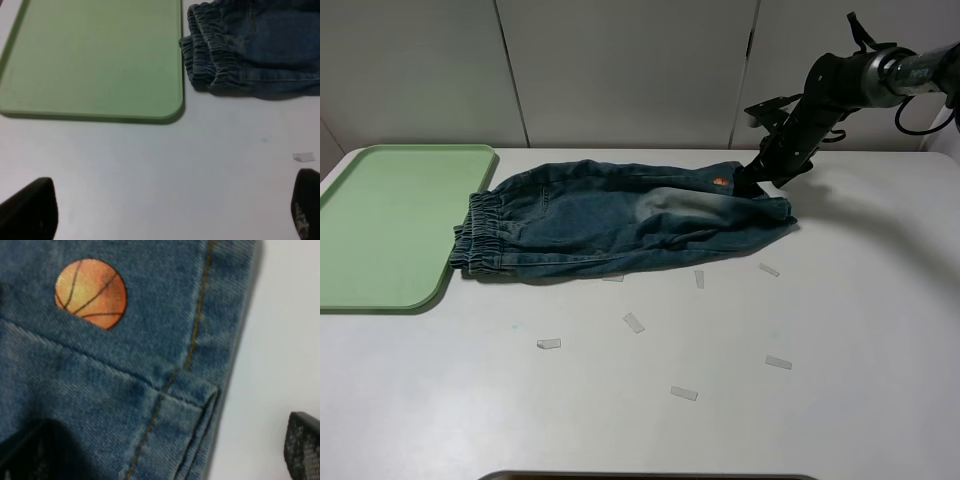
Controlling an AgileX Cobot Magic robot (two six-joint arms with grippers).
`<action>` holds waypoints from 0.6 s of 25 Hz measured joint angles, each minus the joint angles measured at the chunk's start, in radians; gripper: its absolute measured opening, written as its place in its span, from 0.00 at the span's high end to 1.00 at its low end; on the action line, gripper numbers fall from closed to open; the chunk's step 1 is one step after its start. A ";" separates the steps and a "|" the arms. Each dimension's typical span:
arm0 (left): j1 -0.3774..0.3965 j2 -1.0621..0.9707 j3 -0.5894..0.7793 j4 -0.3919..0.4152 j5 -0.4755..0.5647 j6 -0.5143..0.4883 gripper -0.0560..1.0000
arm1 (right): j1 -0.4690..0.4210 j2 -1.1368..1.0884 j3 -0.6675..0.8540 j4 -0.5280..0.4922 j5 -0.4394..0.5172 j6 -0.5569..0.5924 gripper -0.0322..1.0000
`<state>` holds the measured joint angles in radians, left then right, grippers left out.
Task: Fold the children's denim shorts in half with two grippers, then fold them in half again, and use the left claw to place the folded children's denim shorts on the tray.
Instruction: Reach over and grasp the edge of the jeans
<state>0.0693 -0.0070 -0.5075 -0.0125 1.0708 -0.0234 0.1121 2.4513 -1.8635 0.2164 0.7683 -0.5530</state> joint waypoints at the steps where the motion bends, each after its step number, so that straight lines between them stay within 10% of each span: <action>1: 0.000 0.000 0.000 0.000 0.000 0.000 0.08 | 0.000 0.000 0.000 0.004 0.007 -0.013 0.30; 15: 0.000 0.000 0.000 0.000 0.000 0.000 0.08 | 0.002 0.008 -0.007 0.008 0.044 -0.038 0.45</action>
<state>0.0693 -0.0070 -0.5075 -0.0125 1.0708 -0.0234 0.1143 2.4598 -1.8709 0.2248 0.8127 -0.5905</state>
